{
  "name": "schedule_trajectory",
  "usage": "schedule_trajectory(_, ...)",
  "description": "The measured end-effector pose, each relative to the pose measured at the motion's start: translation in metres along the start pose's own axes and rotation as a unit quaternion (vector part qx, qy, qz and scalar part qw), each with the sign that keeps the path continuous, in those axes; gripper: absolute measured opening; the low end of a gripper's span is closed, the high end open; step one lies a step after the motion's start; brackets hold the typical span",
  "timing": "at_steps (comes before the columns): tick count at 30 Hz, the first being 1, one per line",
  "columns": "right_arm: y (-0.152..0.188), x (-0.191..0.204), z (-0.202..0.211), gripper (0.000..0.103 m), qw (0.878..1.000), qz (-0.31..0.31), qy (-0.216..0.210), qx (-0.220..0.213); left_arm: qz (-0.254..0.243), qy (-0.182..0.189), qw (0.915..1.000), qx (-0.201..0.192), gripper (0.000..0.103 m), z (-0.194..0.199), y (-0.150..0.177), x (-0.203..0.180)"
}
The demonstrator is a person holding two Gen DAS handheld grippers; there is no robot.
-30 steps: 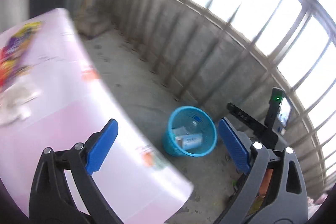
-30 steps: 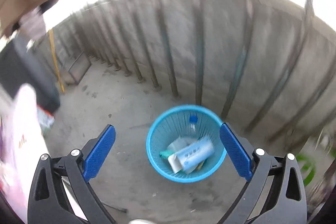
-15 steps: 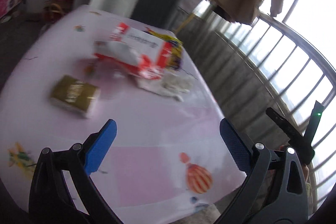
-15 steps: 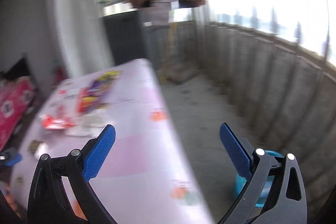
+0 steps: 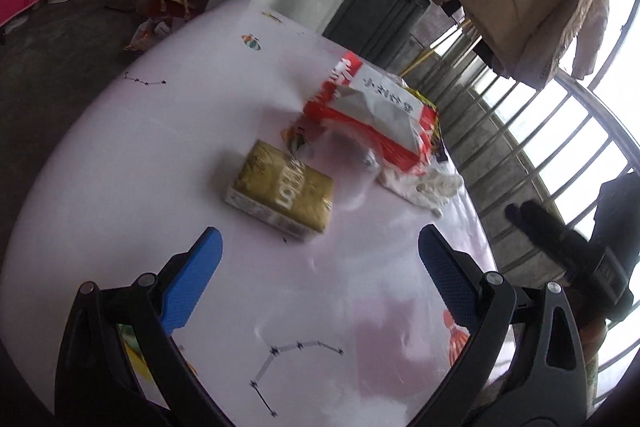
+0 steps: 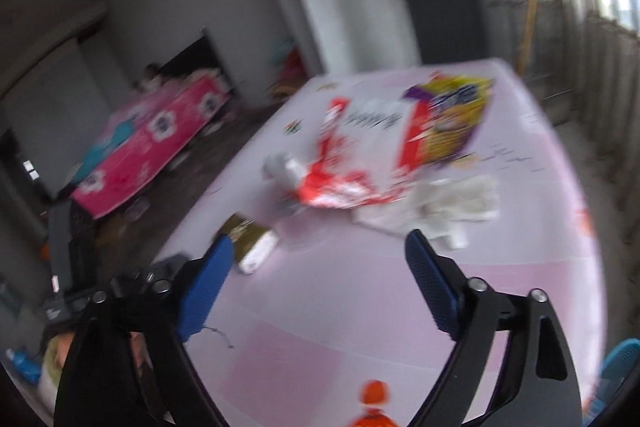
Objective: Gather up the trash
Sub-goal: 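Move both tools back to the table, then grasp the clear plastic dome lid with the right tool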
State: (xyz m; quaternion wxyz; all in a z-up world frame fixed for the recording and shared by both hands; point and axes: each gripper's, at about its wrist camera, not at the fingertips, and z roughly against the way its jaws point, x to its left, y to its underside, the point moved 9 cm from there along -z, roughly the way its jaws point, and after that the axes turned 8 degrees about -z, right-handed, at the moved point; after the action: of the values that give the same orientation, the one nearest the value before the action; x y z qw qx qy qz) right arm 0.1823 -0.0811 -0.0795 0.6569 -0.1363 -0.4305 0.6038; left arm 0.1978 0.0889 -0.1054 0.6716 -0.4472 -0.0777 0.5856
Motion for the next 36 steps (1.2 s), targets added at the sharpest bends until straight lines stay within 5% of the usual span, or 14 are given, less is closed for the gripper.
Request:
schedule_trajectory(2,0.005,0.007,-0.022,0.077,0.999,-0.005,-0.02,0.028,0.009,-0.004,0.9999,-0.005,0.094,-0.005,-0.006,0.005)
schedule_trajectory(5,0.008,0.011,-0.056,0.076,0.998,-0.017,-0.036,0.054,0.032,-0.003,0.9995,0.004,0.074,-0.019,-0.012,0.021)
schedule_trajectory(12,0.002,0.019,-0.111,0.076,0.996,-0.032,-0.044,0.067,0.093,0.009,0.9952,0.029,0.056,-0.048,-0.014,0.046)
schedule_trajectory(19,0.001,0.014,-0.153,0.077,0.993,-0.088,-0.051,0.066,0.089,-0.015,0.9959,0.007,0.05,-0.06,-0.027,0.059)
schedule_trajectory(36,-0.006,0.026,-0.178,0.086,0.996,-0.067,0.022,0.046,0.065,-0.032,0.9974,0.001,0.044,-0.069,-0.037,0.065)
